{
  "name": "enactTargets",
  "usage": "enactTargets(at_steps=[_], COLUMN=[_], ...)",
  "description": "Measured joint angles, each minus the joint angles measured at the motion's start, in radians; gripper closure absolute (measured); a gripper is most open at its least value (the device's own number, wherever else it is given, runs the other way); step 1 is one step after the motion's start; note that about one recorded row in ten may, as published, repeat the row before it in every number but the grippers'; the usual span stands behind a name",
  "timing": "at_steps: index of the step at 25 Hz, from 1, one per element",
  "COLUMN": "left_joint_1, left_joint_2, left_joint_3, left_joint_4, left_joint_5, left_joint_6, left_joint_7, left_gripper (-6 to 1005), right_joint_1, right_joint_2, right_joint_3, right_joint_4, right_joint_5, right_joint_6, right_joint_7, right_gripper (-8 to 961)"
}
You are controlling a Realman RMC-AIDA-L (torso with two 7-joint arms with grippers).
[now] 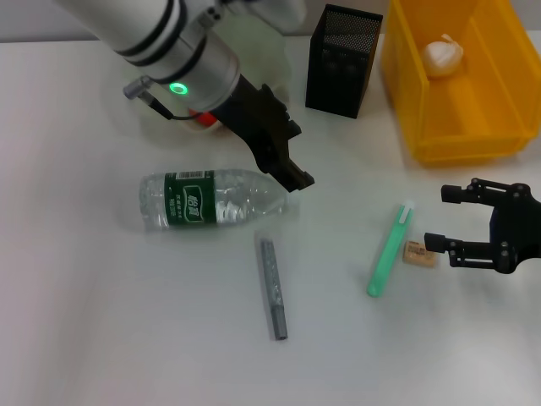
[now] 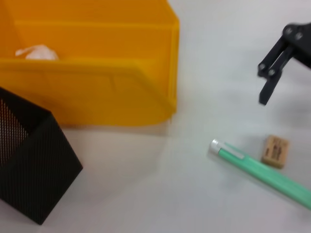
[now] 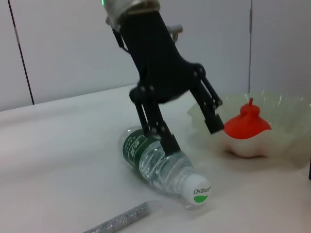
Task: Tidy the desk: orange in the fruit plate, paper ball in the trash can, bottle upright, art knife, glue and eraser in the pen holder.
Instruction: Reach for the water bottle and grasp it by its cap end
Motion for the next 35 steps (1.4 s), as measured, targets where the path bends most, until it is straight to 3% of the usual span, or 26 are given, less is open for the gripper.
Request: enactTargets(at_steps=[6, 16, 35], left_joint_1=[-0.004, -0.001, 0.008], left_joint_2=[-0.001, -0.001, -0.001], left_joint_3=[0.121, 0.242, 0.317], left_joint_4=[-0.040, -0.090, -0.119], left_joint_5=[0.013, 0.007, -0.037], left_joint_6=[-0.078, -0.176, -0.245], left_joint_7=[-0.046, -0.050, -0.025], left_gripper=[187, 186, 187], right_joint_1=[0.001, 0.004, 0.010], right_joint_2=[0.000, 0.000, 0.000], right_joint_3=[0.001, -0.004, 0.001], right_joint_4=[0.000, 0.000, 0.006], right_joint_5=[-0.001, -0.001, -0.001], right_joint_6=[0.002, 0.007, 0.017], right_joint_7=[0.007, 0.010, 0.011], right_gripper=[165, 165, 165])
